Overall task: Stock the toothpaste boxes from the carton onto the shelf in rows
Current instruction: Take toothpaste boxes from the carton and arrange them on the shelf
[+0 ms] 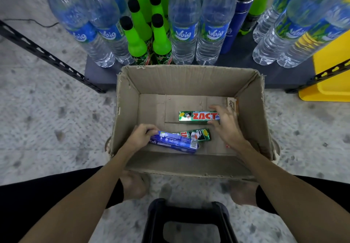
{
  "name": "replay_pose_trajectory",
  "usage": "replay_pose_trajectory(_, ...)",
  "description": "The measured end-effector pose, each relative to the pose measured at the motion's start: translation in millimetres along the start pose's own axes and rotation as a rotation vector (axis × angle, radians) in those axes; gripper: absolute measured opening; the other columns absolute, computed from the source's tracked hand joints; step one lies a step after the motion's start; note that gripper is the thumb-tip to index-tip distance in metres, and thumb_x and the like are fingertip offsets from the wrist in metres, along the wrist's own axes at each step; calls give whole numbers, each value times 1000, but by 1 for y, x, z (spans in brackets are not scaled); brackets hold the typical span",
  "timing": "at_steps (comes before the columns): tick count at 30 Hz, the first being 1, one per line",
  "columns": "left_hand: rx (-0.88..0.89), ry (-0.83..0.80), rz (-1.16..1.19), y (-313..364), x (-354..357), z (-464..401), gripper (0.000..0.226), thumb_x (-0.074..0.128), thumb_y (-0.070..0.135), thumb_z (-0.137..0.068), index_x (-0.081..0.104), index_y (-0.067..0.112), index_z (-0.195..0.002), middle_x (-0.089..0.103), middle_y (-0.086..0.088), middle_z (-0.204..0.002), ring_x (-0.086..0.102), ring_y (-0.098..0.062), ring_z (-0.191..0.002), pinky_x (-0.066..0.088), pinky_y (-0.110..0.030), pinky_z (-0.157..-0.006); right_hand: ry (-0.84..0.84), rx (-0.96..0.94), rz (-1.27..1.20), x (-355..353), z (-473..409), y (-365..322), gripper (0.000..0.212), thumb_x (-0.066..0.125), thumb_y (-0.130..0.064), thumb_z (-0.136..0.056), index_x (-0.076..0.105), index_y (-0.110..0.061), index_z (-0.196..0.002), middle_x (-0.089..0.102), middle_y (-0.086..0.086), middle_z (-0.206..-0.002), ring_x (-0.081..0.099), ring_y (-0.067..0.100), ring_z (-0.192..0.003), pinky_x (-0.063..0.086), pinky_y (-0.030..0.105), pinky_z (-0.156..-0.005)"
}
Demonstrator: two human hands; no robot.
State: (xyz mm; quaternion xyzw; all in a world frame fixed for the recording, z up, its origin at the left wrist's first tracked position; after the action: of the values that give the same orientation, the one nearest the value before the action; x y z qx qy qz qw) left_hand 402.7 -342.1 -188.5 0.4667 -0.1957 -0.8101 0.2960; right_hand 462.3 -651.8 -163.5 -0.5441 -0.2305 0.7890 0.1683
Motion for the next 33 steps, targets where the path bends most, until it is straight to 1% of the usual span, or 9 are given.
replay_pose_trajectory(3, -3, 82, 80, -6, -13, -9, 15, 63, 8, -96, 77, 10, -93, 74, 4, -86, 60, 2, -81, 46, -17, -81, 71, -105, 91, 1, -13, -14, 48, 73, -16, -90, 58, -19, -135, 62, 4, -129, 47, 23, -119, 31, 35, -99)
replay_pose_trajectory(5, 16, 138, 155, -5, -20, -14, 15, 63, 8, -96, 77, 13, -93, 77, 1, -91, 65, -8, -86, 49, -27, -85, 113, -117, 103, 0, -20, -20, 43, 71, -14, -90, 60, -16, -132, 62, 4, -127, 48, 24, -116, 30, 33, -95)
replay_pose_trajectory(9, 62, 165, 182, 8, -18, -21, 14, 63, 2, -93, 73, 10, -89, 72, -6, -94, 62, -15, -91, 45, -27, -83, 123, -24, 112, 9, -32, -18, 45, 70, -11, -89, 59, -19, -132, 60, 2, -131, 47, 22, -122, 30, 36, -103)
replay_pose_trajectory(12, 41, 120, 102, 0, -1, -22, 14, 64, -2, -90, 72, 5, -81, 64, -13, -97, 56, -16, -94, 38, -18, -84, 61, -3, 186, 16, -35, -11, 45, 71, -16, -90, 58, -18, -133, 60, 5, -133, 47, 25, -125, 34, 42, -107)
replay_pose_trajectory(16, 36, 76, 45, -13, 12, -23, 7, 74, 6, -87, 74, 10, -92, 58, -8, -108, 57, -15, -95, 36, -6, -82, 26, -62, 206, 11, -41, -7, 44, 76, -24, -87, 61, -19, -128, 61, 4, -131, 47, 26, -124, 35, 43, -105)
replay_pose_trajectory(20, 33, 43, 91, -11, 17, -29, 44, 86, 15, -77, 60, 17, -111, 61, 1, -116, 59, -10, -104, 45, -16, -82, -44, -93, 276, 10, -52, -3, 48, 81, -36, -81, 59, -23, -122, 58, 3, -133, 44, 26, -125, 31, 41, -103)
replay_pose_trajectory(22, 57, -17, 65, -10, 22, -28, 62, 88, 14, -74, 56, 16, -127, 59, 2, -126, 56, -9, -113, 44, -12, -86, -70, -64, 306, 7, -55, 0, 51, 80, -43, -80, 57, -25, -122, 55, 3, -137, 40, 27, -127, 29, 40, -103)
replay_pose_trajectory(26, 103, -95, -32, -15, 22, -28, 82, 91, 10, -66, 53, 12, -138, 55, -6, -131, 52, -16, -120, 44, -24, -99, -129, 42, 281, 8, -56, 15, 58, 70, -47, -90, 49, -25, -139, 46, 12, -147, 28, 33, -136, 25, 39, -108)
replay_pose_trajectory(33, 118, 22, -61, -17, 15, -28, 59, 88, 12, -73, 63, 8, -126, 63, -9, -120, 57, -12, -105, 49, -30, -91, -160, 39, 295, 27, -58, 26, 77, 74, -59, -80, 48, -26, -145, 49, 7, -141, 33, 30, -127, 25, 41, -103)
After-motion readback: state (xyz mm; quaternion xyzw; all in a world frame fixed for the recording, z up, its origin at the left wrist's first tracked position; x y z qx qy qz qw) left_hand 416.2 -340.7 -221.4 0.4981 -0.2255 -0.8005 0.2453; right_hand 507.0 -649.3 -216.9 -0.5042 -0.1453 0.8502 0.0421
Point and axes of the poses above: each hand's wrist, its own z-axis away from the middle knuckle, its own x-axis out of the palm, y = z × x, the point moved 7 cm from there along -z, towards the middle knuckle
